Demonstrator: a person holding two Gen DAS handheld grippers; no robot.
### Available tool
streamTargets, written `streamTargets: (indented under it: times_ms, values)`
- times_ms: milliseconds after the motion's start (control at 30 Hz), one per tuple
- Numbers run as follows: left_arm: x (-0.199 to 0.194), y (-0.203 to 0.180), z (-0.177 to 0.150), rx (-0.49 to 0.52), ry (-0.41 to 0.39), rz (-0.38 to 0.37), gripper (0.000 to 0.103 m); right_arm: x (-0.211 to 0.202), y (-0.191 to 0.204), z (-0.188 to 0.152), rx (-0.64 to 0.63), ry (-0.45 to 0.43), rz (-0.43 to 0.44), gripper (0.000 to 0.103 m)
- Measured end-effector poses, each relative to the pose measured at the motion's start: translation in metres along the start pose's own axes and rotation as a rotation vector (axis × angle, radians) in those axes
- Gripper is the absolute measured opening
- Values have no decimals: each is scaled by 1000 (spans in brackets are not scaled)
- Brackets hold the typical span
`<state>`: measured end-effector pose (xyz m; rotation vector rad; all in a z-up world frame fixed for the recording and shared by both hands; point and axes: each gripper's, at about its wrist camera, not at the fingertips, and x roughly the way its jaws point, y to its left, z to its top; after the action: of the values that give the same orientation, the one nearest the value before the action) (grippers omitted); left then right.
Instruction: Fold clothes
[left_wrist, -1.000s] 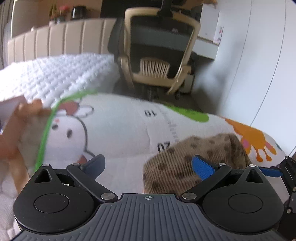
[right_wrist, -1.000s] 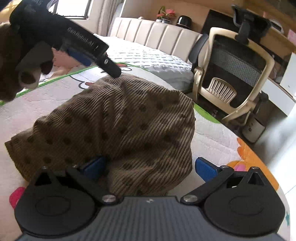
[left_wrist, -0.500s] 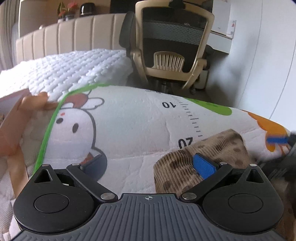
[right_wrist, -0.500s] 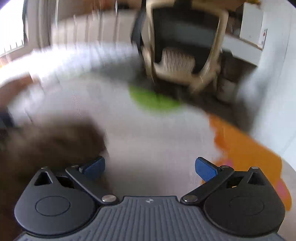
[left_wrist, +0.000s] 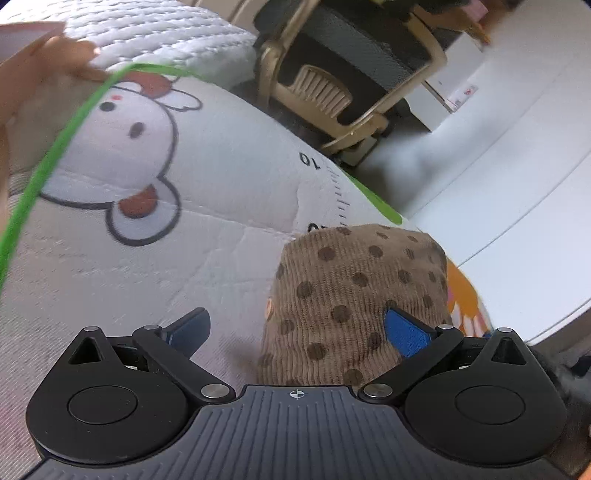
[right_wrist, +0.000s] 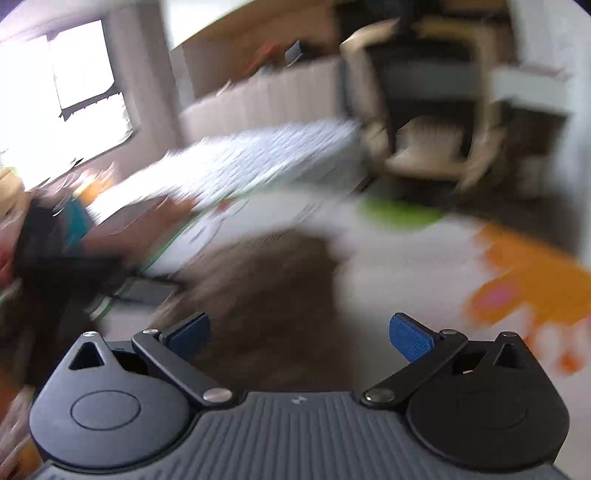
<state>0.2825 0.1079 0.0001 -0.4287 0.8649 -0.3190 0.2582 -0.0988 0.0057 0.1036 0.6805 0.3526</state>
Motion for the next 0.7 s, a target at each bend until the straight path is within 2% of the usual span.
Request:
streamTargets:
  times_ms: [33,100,133,200,300,367,667,700]
  values:
    - [5,-10,-2,68,4,30,103,12,12,-9,-49,71,-15,103]
    - [11,-31,-7,203,0,75,103,26,26,-23,-113,97,-65,103]
    - [11,-36,-8,224,-4,84,103,33,33,-30,-144,108,-91,103]
    - [5,-36,-6,207,-18,62,102,41,39,-36,-169,128,-112,103]
    - [-1,-15,-2,70,-14,-116,102,42,36,-33,-150,146,-98,103]
    - [3,1,-5,-33,11,-176,102,42,36,-34,-150,140,-97,103]
    - [17,4,-9,-65,-27,-190,101,38,34,-39,-149,114,-99,103]
    - [18,4,-9,-68,-31,-192,90,37,34,-40,-151,104,-100,103]
